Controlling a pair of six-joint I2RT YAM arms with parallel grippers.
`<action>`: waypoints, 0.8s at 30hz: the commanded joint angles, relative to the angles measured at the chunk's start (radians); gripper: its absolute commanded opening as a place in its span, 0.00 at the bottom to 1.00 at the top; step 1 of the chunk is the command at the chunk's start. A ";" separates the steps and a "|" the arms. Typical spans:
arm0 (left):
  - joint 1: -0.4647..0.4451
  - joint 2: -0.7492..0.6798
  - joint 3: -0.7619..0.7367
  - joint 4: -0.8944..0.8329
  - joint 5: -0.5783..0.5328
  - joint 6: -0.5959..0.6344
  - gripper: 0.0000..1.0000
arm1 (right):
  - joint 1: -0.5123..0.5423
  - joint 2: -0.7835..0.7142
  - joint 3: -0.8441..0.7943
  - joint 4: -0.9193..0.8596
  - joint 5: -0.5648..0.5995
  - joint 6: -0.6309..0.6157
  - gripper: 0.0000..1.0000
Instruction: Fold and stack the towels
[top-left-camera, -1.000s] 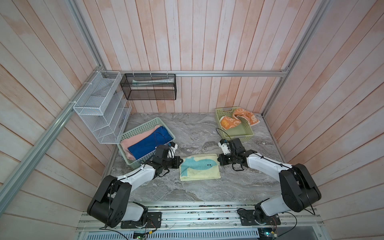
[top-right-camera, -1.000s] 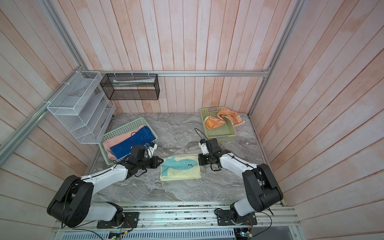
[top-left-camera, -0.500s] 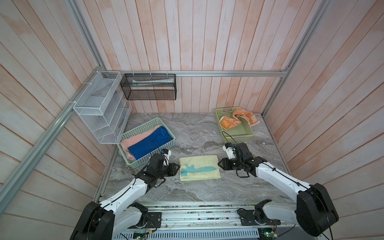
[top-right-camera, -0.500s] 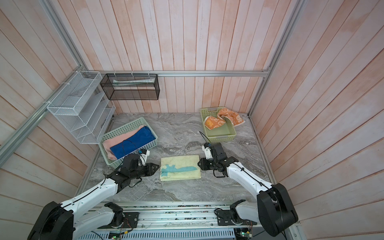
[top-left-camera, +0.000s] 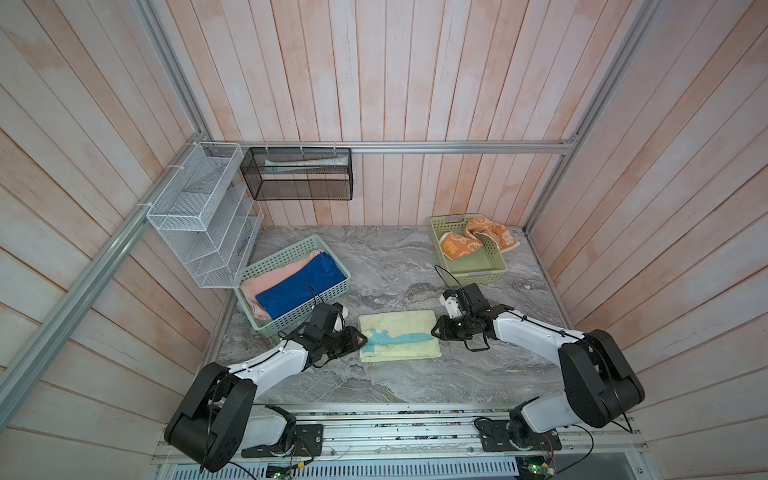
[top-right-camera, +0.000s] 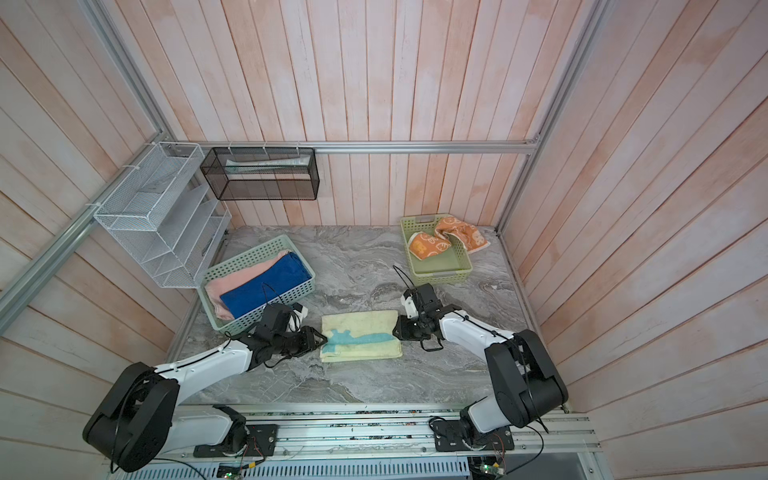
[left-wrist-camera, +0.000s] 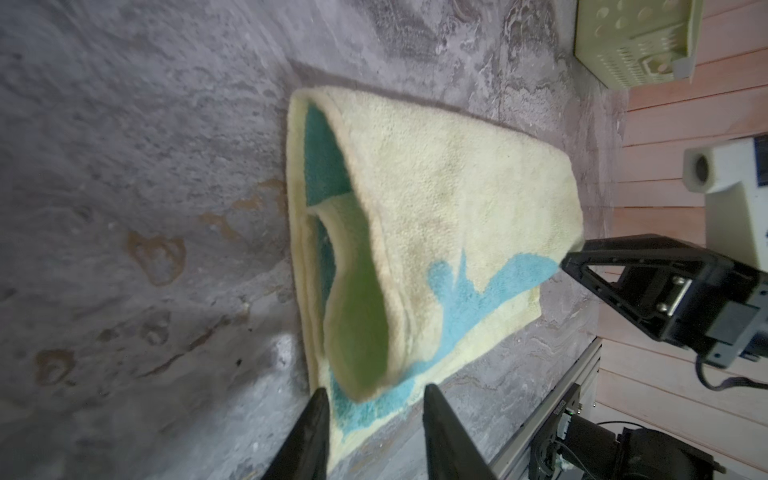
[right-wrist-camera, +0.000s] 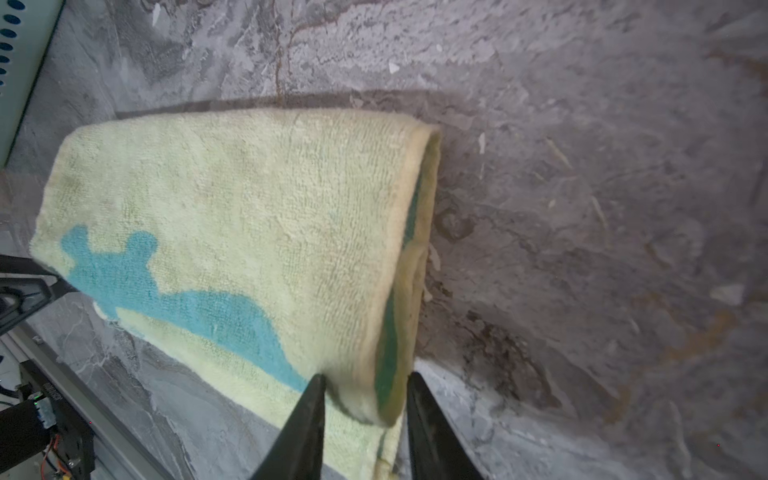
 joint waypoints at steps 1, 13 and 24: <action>-0.002 0.022 0.035 0.049 0.016 -0.001 0.39 | -0.002 0.023 0.050 0.014 -0.025 -0.015 0.28; -0.002 0.062 0.094 0.035 0.019 0.038 0.23 | -0.002 0.032 0.092 -0.011 -0.045 -0.049 0.00; 0.003 -0.093 0.117 -0.145 -0.010 0.062 0.00 | -0.004 -0.097 0.123 -0.158 -0.034 -0.042 0.00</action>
